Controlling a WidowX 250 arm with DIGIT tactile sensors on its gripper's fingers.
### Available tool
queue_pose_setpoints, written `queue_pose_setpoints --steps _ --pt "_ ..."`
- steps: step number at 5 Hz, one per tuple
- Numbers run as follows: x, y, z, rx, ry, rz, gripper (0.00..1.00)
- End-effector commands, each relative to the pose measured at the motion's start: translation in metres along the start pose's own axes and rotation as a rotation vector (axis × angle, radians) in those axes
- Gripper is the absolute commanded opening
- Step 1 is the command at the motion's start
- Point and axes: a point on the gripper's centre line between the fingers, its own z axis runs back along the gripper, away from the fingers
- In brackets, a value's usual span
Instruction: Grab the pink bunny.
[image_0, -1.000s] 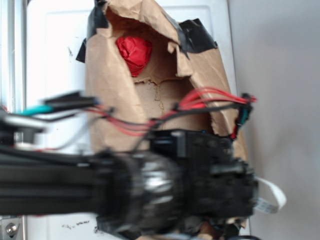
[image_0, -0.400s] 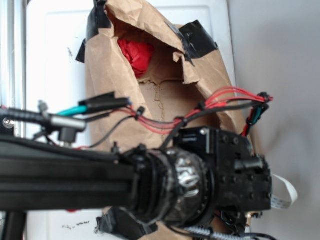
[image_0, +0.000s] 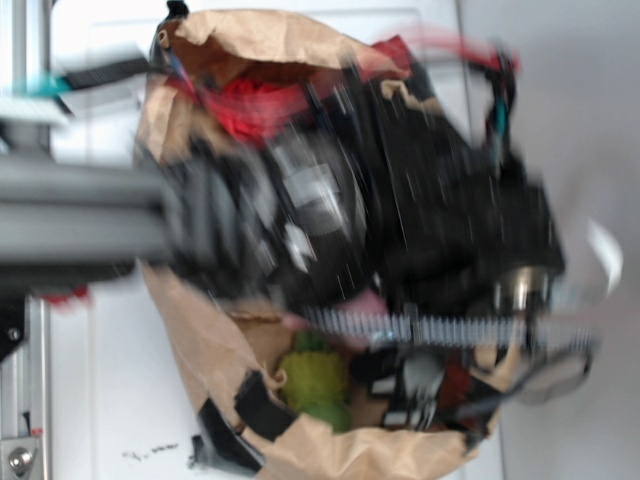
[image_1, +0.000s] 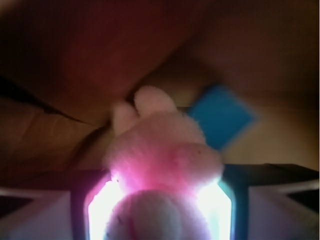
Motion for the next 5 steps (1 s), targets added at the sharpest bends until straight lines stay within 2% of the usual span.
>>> queue_pose_setpoints --steps 1,2,3,4,5 --pt "-0.019 0.015 0.076 0.029 -0.103 -0.047 0.00" --pt "-0.025 0.010 0.100 0.123 -0.108 -0.021 0.00" --pt "-0.025 0.015 0.112 0.118 -0.093 -0.001 0.00" --pt "-0.029 0.015 0.114 0.164 -0.120 0.000 0.00" --pt "-0.029 0.016 0.113 0.167 -0.135 0.009 0.00"
